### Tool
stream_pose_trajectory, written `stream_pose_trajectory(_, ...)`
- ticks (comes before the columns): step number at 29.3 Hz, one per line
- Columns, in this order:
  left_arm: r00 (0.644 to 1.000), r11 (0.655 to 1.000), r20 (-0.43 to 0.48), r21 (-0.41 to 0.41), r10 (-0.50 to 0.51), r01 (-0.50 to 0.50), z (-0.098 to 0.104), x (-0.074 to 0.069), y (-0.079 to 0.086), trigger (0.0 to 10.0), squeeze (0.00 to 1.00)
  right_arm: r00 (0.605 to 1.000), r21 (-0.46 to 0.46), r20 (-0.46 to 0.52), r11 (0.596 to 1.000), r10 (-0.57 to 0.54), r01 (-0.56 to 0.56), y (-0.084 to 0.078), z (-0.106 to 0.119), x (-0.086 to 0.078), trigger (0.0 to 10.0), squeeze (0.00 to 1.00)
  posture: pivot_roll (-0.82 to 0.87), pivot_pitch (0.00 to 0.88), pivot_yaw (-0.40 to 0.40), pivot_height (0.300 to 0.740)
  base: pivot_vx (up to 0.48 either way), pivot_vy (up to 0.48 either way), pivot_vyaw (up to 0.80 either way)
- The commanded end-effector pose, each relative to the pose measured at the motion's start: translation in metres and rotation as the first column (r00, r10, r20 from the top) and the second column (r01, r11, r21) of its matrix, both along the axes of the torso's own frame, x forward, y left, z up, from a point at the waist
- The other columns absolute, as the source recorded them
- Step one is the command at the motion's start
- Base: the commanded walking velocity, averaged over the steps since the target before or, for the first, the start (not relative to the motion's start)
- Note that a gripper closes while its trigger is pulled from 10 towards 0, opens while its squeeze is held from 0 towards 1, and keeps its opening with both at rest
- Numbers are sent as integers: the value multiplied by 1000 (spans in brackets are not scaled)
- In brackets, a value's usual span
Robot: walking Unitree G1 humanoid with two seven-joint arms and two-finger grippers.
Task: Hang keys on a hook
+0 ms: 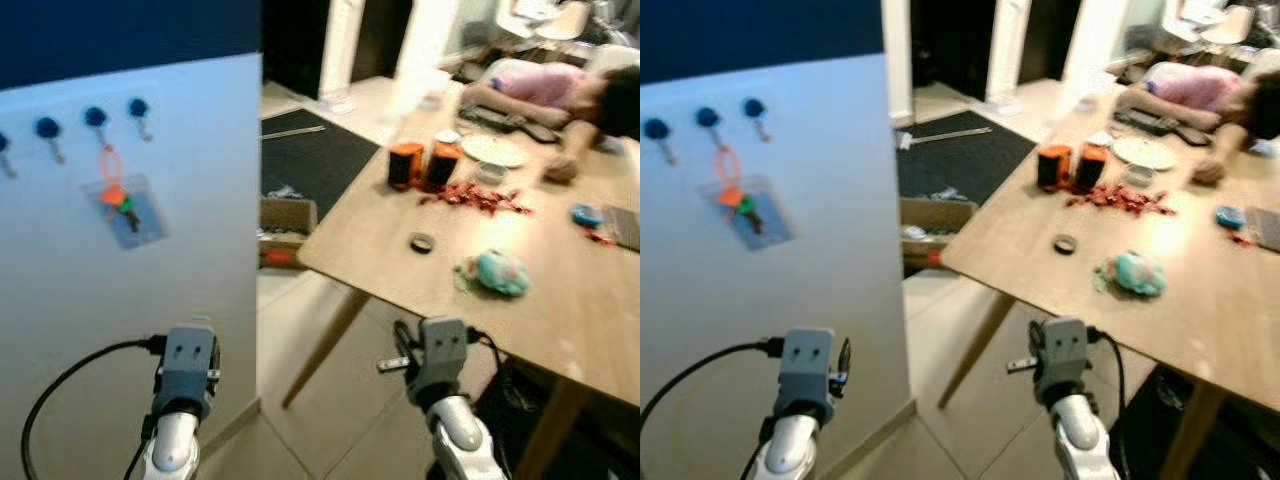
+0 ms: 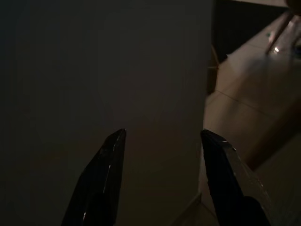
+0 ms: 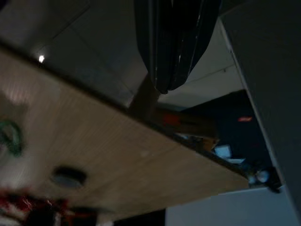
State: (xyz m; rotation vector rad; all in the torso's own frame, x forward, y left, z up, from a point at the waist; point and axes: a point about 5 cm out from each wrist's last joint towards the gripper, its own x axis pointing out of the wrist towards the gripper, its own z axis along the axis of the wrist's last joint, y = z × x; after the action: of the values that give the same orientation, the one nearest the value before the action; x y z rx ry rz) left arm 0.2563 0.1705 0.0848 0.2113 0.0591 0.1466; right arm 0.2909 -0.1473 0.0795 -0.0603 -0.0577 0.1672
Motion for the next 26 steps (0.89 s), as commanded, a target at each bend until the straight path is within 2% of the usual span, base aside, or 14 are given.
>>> stream_pose_trajectory(1,1000,1000,-11,-12,1,-1,-1,0,-3,10000,0,1000,-7,-22,1000,-14,14,-5,-6,-4,10000,0,186,141,-35,740,0,0,-800)
stream_pose_trajectory(7,998,999,60,-29,21,-19,18,6,1,10000,0,999,-13,29,1000,-15,16,-6,7,0,10000,0,187,144,-35,740,0,0,-800)
stream_pose_trajectory(12,987,1000,163,-14,-5,8,48,15,0,10000,0,995,-15,98,999,-27,29,-11,27,7,10000,0,186,143,-35,740,0,0,-800)
stream_pose_trajectory(15,965,996,244,17,-93,92,74,23,-13,10000,0,987,-26,155,999,-34,39,-16,43,11,10000,0,178,141,-30,740,0,0,-800)
stream_pose_trajectory(17,960,993,255,25,-118,115,78,24,-17,10000,0,986,-27,162,999,-36,41,-17,46,12,10000,0,176,140,-29,740,0,0,-800)
stream_pose_trajectory(20,940,976,264,51,-218,212,83,23,-32,10000,0,985,-28,169,998,-42,47,-20,47,11,10000,0,169,138,-25,740,0,0,-800)
stream_pose_trajectory(23,933,969,264,55,-246,240,85,22,-36,10000,0,985,-29,169,998,-45,51,-20,47,10,10000,0,166,138,-22,740,0,0,-800)
stream_pose_trajectory(26,903,938,258,62,-345,340,90,19,-51,10000,0,985,-32,162,998,-56,62,-22,44,6,10000,0,158,136,-17,740,0,0,-800)
